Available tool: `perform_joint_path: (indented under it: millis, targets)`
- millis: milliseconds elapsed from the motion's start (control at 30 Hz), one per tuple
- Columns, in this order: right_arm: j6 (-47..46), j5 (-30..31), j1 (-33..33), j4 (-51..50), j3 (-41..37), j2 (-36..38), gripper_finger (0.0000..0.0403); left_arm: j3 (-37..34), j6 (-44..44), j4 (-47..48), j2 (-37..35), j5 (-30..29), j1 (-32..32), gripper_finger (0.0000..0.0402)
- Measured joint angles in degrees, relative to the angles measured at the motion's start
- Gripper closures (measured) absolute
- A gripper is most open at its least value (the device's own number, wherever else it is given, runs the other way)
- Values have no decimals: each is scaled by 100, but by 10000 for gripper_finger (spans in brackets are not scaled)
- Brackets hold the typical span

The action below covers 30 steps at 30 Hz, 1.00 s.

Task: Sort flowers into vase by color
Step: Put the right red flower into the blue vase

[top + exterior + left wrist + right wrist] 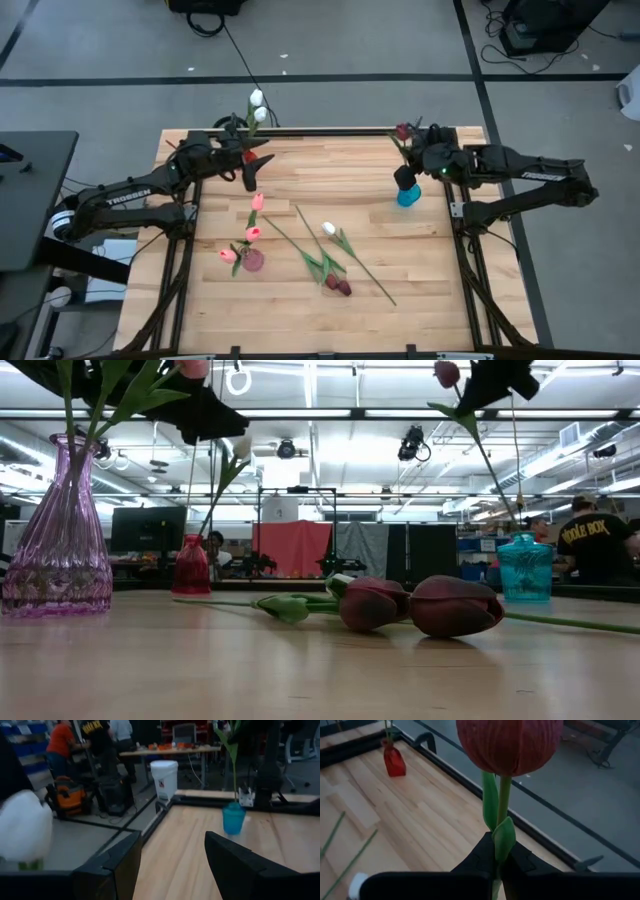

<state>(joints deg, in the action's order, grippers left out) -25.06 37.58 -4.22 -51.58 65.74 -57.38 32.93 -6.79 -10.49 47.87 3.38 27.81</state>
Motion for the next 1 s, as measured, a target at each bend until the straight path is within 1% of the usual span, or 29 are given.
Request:
perform_joint_path:
  millis: [133,267,367,533,667,767,1000]
  targets:
    - [-497,85,220,-68,-351,153,378,0,41,356,-32,106,0,178]
    - [-1176,51,544,-351,-609,196,378,-130,256,579,-88,436,-2,179]
    - [-1594,209,789,-434,-874,194,378,-498,460,319,-118,632,-17,179]
    - [-2140,483,1004,-66,-1451,202,378,-1036,723,-228,-124,609,-22,179]
    - [-2075,674,1105,710,-1913,187,378,-1182,743,-322,-129,558,-22,179]
    - [-1854,703,1080,1019,-2045,185,378,-1182,737,-333,-131,521,-22,179]
    - [-1595,474,1107,1001,-1877,209,378,-1182,695,-342,-146,522,-15,179]
